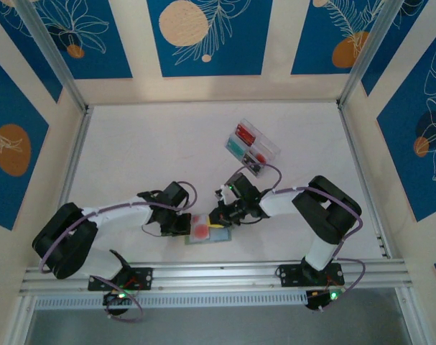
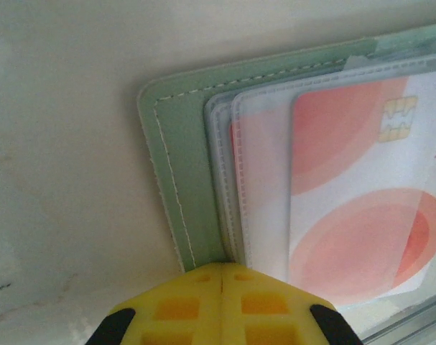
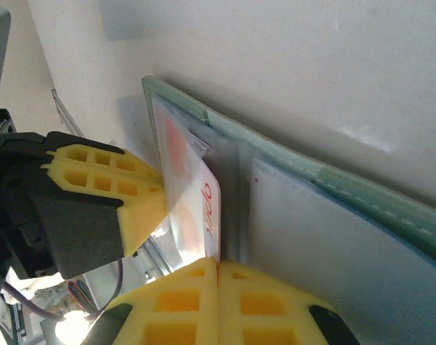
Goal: Put the credit cards into the card holder
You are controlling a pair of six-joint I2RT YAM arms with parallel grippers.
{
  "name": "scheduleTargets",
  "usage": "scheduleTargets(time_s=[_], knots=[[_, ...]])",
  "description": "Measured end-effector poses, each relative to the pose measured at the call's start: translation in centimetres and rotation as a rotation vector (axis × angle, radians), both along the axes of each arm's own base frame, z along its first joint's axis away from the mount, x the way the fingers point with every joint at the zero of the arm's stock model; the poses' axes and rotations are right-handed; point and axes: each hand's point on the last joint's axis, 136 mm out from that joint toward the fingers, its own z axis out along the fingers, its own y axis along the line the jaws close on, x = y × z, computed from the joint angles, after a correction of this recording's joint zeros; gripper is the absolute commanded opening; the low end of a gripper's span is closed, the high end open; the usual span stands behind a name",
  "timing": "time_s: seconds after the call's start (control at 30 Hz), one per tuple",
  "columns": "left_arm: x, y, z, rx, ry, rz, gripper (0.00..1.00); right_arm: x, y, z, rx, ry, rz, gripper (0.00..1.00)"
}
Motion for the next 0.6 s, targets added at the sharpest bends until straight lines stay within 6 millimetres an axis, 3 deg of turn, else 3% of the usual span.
scheduleTargets(time_s=[0.37,0.47,0.6], knots=[[-0.1,-0.2,0.0,-0.002,0.001,-0.005,0.00,-0.1,1.4,-0.3,-0.020,-0.003,0.018,0.01],[-0.1,-0.2,0.0,-0.002,0.003,0.001,0.00,-0.1,1.4,-0.4,-0.045,-0.002,0.015,0.06],[-0.1,-0.2,0.0,-0.002,0.006,0.009,0.00,-0.1,1.1,-0.2,-0.094,-0.025,0.019,0.21]])
